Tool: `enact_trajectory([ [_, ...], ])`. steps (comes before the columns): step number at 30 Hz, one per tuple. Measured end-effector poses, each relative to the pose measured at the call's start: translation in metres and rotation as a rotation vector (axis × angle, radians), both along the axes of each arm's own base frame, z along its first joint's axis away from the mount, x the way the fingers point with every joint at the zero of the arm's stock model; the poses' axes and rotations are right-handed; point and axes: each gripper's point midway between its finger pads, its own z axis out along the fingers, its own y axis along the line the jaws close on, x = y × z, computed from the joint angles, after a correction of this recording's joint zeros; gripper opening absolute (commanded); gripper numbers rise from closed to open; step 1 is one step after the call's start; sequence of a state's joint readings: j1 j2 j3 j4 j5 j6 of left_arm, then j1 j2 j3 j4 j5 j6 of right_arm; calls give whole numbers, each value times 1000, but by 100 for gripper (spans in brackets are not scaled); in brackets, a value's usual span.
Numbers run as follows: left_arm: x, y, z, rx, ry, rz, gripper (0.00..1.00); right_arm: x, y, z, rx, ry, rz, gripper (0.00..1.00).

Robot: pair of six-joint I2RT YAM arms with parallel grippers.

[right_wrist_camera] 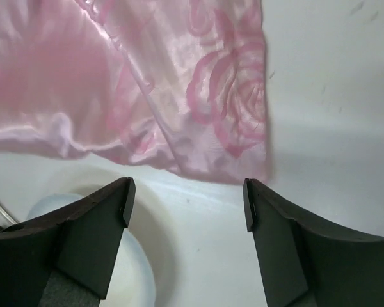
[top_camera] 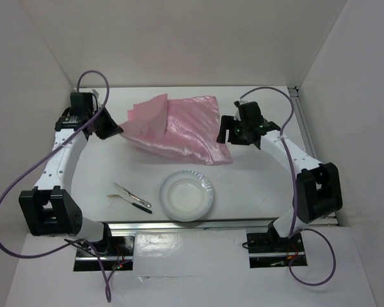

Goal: Set the dinner table for one person

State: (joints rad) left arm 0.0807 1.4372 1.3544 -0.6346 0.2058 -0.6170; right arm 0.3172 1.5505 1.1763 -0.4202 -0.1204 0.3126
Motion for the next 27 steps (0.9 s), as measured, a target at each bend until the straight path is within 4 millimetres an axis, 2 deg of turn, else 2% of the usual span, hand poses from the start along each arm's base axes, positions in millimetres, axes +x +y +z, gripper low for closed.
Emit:
enact_trajectory([
  [2,-16,-1,-23,3,55,-5,0,-12,-2,-2,28,29,-31,77],
  [4,-24,-1,-40,3,95,-5,0,-16,-4,5,72,34,-74,70],
  [6,-27,1,-47,9,113,1,0,-20,-4,13,126,34,-111,66],
  [9,-25,6,-46,32,100,20,0,-36,-9,14,248,72,-189,68],
  [12,-25,11,-44,54,93,40,0,-55,-17,-7,366,141,-283,73],
  [15,-25,15,-44,73,96,60,0,-84,-18,-46,462,247,-372,73],
  [18,-28,22,-46,95,110,94,0,-103,-13,-76,542,339,-444,73],
  [20,-30,25,-46,97,111,123,0,-103,-10,-83,591,363,-478,73],
  [25,-44,26,-50,90,111,155,0,-78,-3,-78,698,329,-528,73],
  [27,-44,26,-50,88,109,157,0,-70,-2,-79,721,324,-549,73],
])
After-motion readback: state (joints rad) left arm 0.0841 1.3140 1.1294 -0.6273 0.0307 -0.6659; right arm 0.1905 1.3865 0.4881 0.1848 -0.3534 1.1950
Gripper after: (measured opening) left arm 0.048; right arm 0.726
